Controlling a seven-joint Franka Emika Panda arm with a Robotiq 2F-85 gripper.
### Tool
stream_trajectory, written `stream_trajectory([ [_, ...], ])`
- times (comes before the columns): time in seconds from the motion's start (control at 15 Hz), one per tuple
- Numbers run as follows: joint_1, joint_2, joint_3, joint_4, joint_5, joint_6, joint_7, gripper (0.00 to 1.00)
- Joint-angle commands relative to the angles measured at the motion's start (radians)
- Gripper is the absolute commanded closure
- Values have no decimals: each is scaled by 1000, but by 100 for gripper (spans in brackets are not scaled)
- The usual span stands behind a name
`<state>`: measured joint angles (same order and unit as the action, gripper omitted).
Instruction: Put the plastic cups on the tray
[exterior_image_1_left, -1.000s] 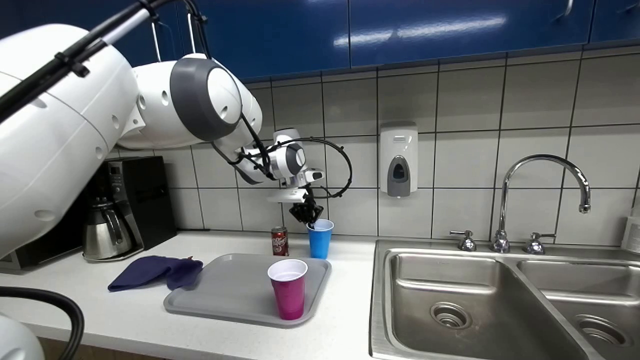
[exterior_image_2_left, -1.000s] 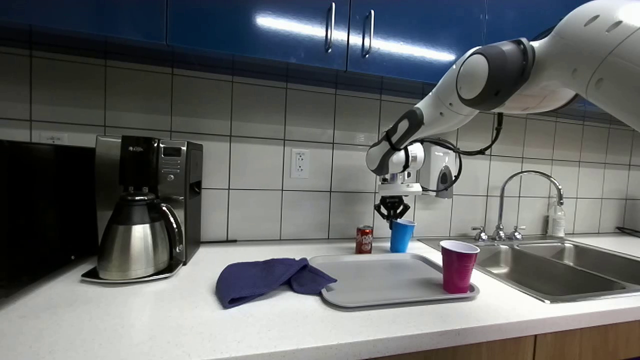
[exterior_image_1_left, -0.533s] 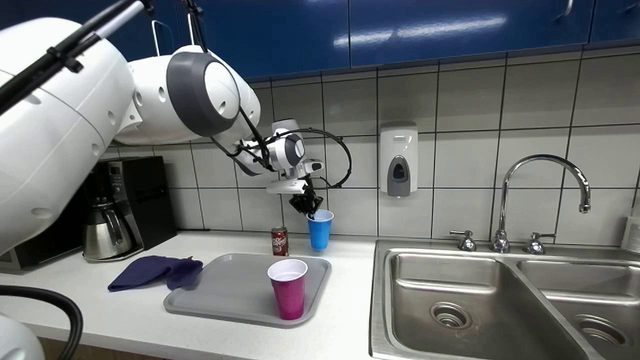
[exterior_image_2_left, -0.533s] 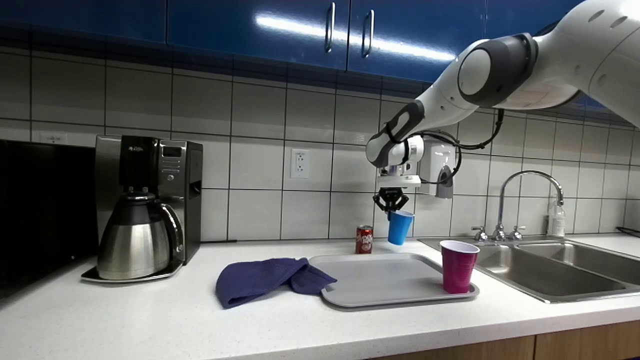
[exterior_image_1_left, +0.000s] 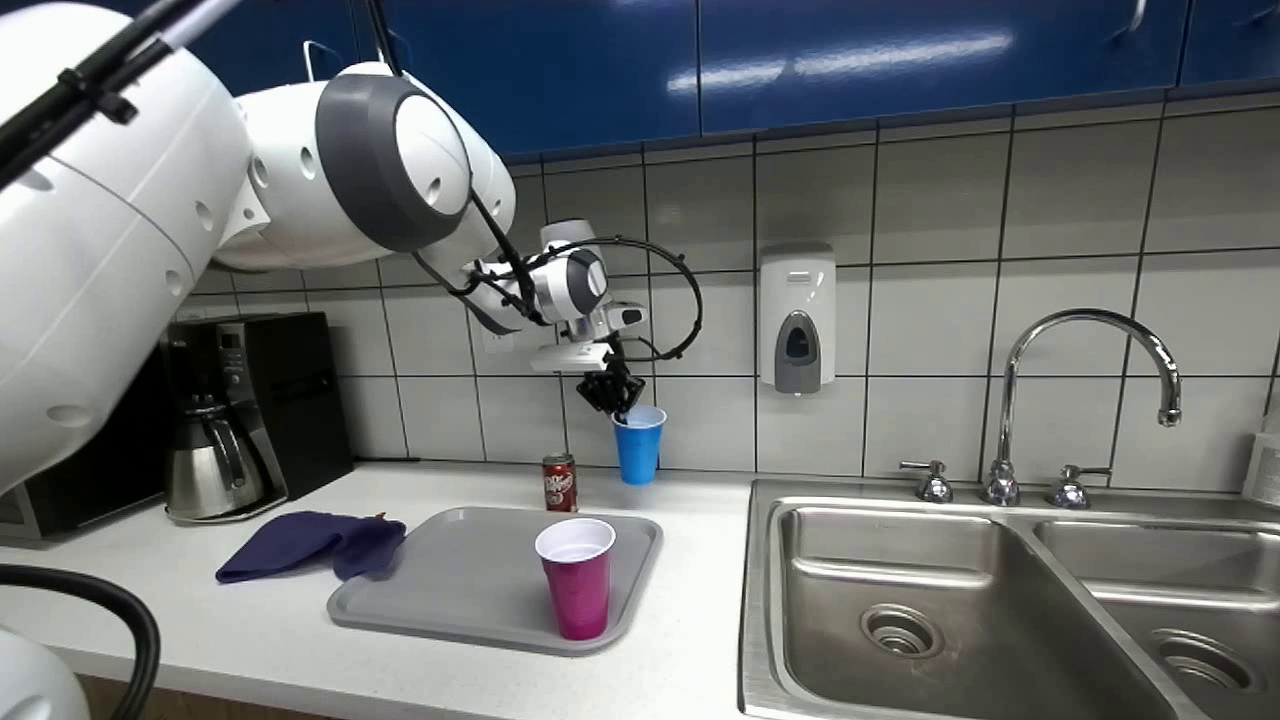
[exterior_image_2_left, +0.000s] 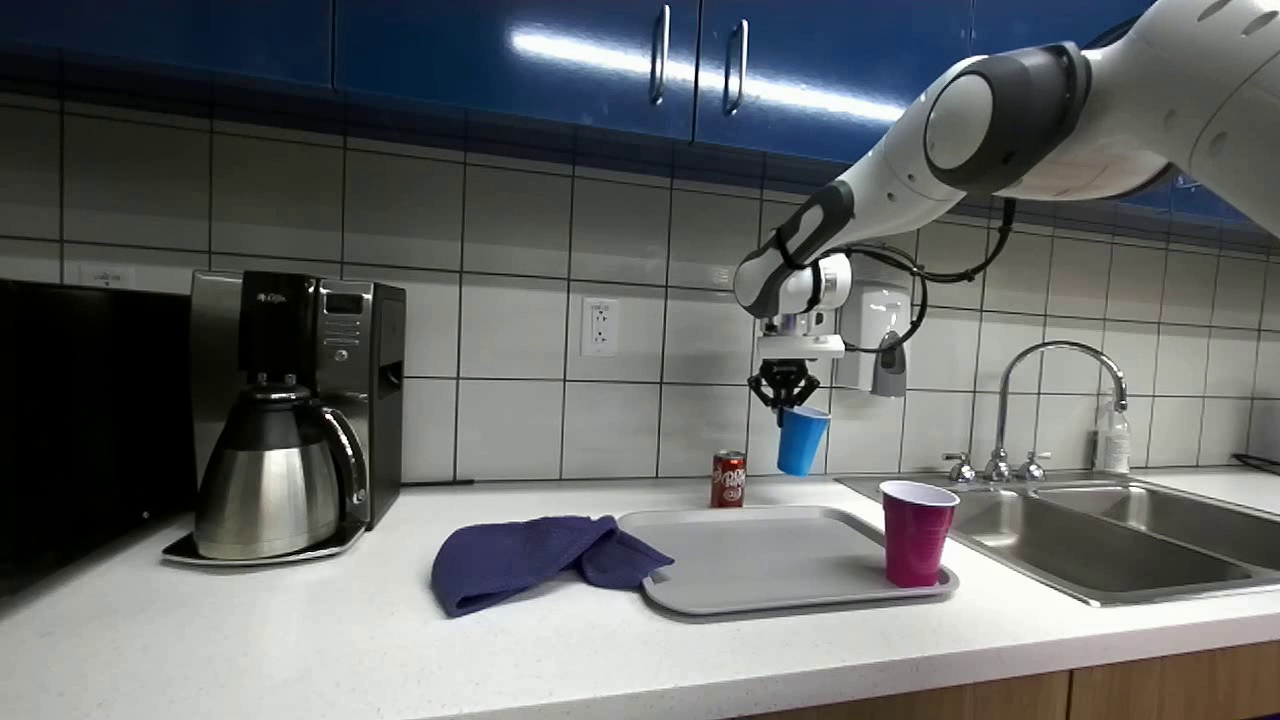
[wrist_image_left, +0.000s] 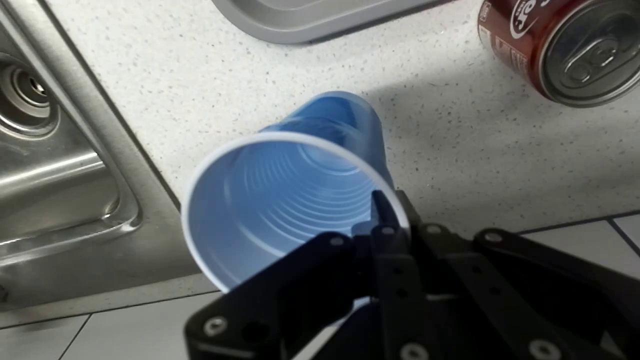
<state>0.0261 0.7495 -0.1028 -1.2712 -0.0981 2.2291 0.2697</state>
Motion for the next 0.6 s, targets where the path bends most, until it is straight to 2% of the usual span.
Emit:
stream_trajectory([
  [0.0,3,-89,-1,-104,-1,-16,-18,99],
  [0.53,15,-196,-3,-280,-22,-5,-14,99],
])
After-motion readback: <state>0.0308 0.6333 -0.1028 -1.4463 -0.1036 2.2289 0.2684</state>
